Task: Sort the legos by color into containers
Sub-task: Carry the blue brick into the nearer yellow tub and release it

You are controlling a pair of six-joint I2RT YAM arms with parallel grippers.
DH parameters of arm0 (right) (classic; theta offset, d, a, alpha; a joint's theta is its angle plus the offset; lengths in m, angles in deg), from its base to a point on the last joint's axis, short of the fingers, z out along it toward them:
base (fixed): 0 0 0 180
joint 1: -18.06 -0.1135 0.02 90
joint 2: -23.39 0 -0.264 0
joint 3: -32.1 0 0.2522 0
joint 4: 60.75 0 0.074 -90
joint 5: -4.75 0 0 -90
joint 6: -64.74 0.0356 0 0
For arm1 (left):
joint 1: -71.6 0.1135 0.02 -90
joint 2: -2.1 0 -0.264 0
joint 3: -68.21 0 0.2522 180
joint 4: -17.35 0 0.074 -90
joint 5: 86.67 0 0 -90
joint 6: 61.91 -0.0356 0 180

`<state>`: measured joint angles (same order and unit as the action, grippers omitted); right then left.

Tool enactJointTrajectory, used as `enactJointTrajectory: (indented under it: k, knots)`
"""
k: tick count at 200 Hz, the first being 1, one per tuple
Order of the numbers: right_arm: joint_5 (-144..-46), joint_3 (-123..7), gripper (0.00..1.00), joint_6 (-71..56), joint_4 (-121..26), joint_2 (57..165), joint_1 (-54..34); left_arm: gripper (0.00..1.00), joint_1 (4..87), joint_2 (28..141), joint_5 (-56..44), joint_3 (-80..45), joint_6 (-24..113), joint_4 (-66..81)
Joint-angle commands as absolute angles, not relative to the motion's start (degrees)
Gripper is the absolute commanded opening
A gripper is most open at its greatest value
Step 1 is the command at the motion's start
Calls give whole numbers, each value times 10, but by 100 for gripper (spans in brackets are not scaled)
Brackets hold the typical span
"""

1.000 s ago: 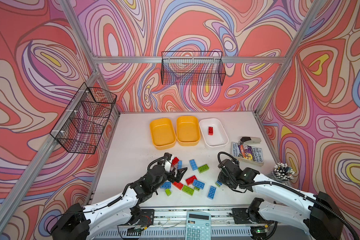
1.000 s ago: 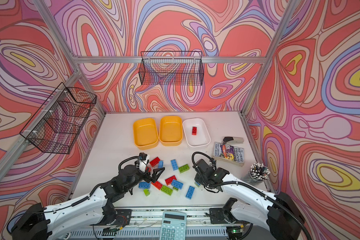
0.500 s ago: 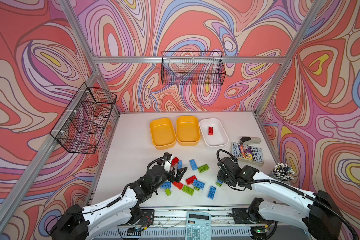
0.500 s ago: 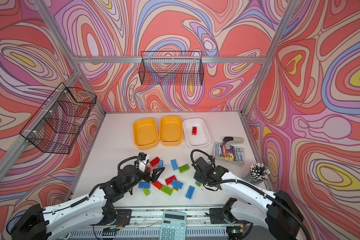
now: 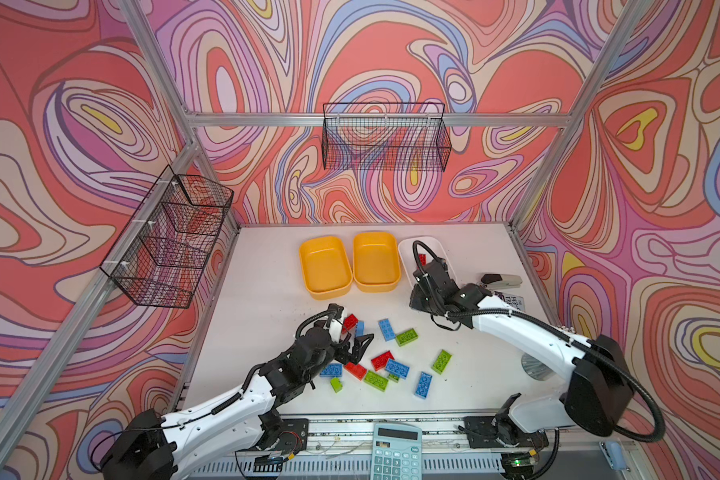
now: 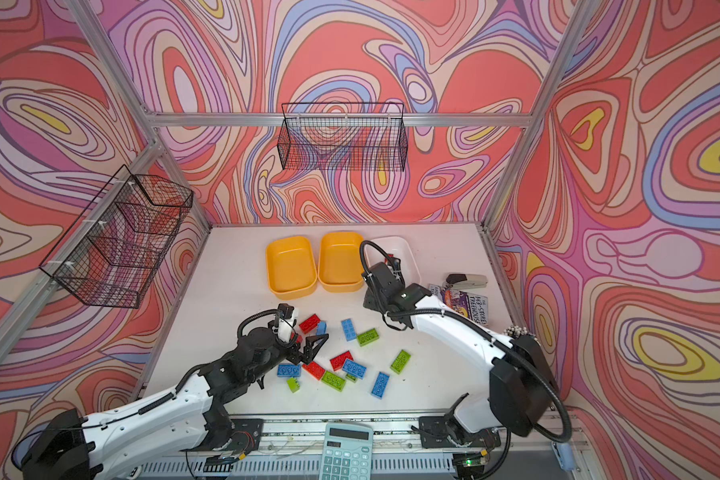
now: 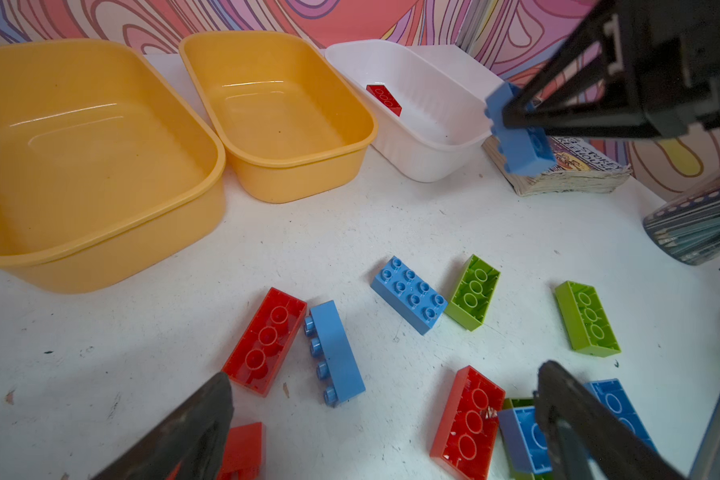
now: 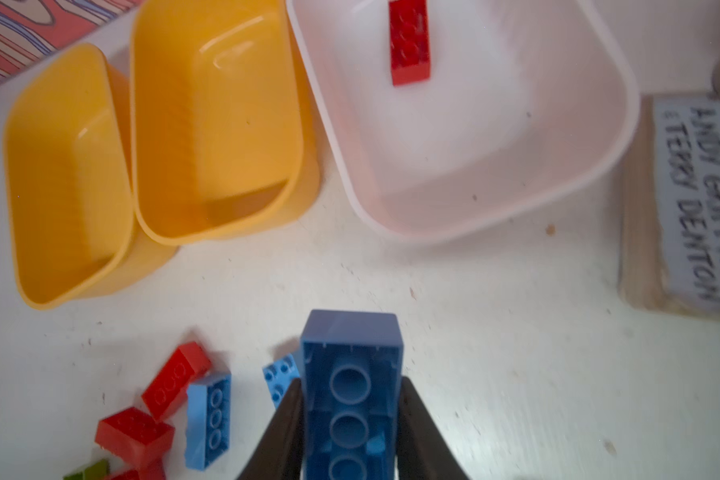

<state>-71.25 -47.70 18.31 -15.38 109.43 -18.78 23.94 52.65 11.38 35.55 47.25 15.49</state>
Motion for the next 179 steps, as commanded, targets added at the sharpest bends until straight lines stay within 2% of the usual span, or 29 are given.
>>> enactJointTrajectory:
  k: [1, 48, 81, 97, 112, 146, 179]
  knots:
    - [-725, -551, 28, 106, -212, 1160, -179, 100, 237, 520, 136, 336, 486, 114]
    - [-737, -750, 27, 38, -226, 1362, -159, 100, 237, 502, 170, 315, 507, 39]
    - [-753, -858, 28, 15, -215, 1464, -144, 100, 237, 487, 186, 299, 522, -8]
    - [-762, -898, 32, 8, -210, 1501, -138, 100, 237, 480, 192, 299, 526, -17]
    - [-776, -928, 41, 1, -200, 1526, -134, 100, 237, 475, 196, 297, 529, -21]
    - [-790, -894, 63, -12, -219, 1486, -134, 100, 237, 481, 203, 285, 519, -28]
    - [-799, -783, 67, -25, -230, 1381, -135, 100, 236, 497, 199, 283, 505, -2]
